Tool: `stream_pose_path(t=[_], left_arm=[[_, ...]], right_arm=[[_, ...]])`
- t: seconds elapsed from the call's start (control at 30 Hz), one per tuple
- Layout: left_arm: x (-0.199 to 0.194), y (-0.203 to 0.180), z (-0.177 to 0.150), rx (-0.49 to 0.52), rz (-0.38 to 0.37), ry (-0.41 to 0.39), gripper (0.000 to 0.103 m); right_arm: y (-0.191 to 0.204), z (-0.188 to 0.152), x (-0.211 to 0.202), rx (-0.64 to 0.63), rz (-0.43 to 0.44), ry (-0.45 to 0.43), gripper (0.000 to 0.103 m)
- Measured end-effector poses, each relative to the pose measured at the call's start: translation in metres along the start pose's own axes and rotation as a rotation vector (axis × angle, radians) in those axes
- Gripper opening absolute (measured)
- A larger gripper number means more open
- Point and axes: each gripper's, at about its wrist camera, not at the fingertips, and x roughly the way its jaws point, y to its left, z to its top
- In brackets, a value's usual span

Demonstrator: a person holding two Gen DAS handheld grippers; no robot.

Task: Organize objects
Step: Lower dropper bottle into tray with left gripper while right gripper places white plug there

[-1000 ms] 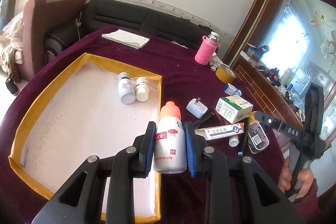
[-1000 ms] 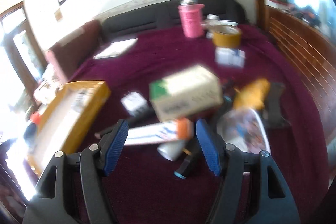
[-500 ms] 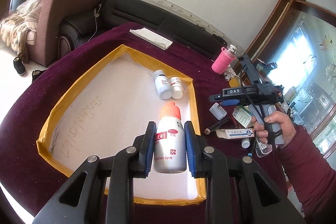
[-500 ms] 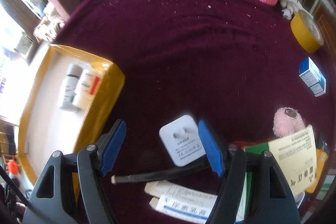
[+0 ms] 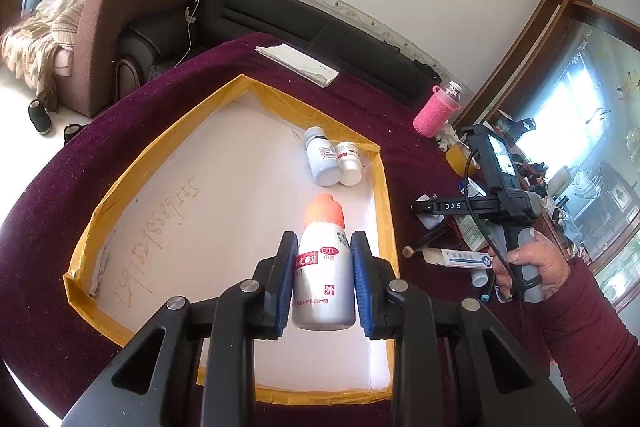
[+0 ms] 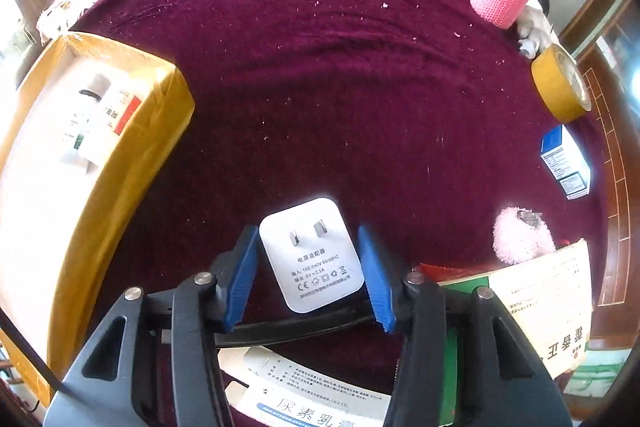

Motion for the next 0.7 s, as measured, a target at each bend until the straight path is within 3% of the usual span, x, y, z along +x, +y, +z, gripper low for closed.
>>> stream_pose_path(t=[0.1,0.4,0.5,0.7], left_arm=[[-0.002,-0.003,0.005,0.009,0.004,0.009,0.023],[-0.004,-0.007,0.061,0.079,0.054,-0.01,0.023],[0.023,-0.006,0.089,0.115,0.093,0.007,0.023],[0.104,0.032,0.122,-0.005,0.108,0.115,0.023]], right_arm=[[-0.006,-0.005,-0.006,0.033,0.038,-0.024,0.04],[0.007,0.007,-0.042,0.06,0.162,-0.131,0.04],[0.022,0.017,-0.056,0.07,0.265,-0.146,0.04],[0.073,0.057,-0.045,0.148,0.504,-0.112,0.04]])
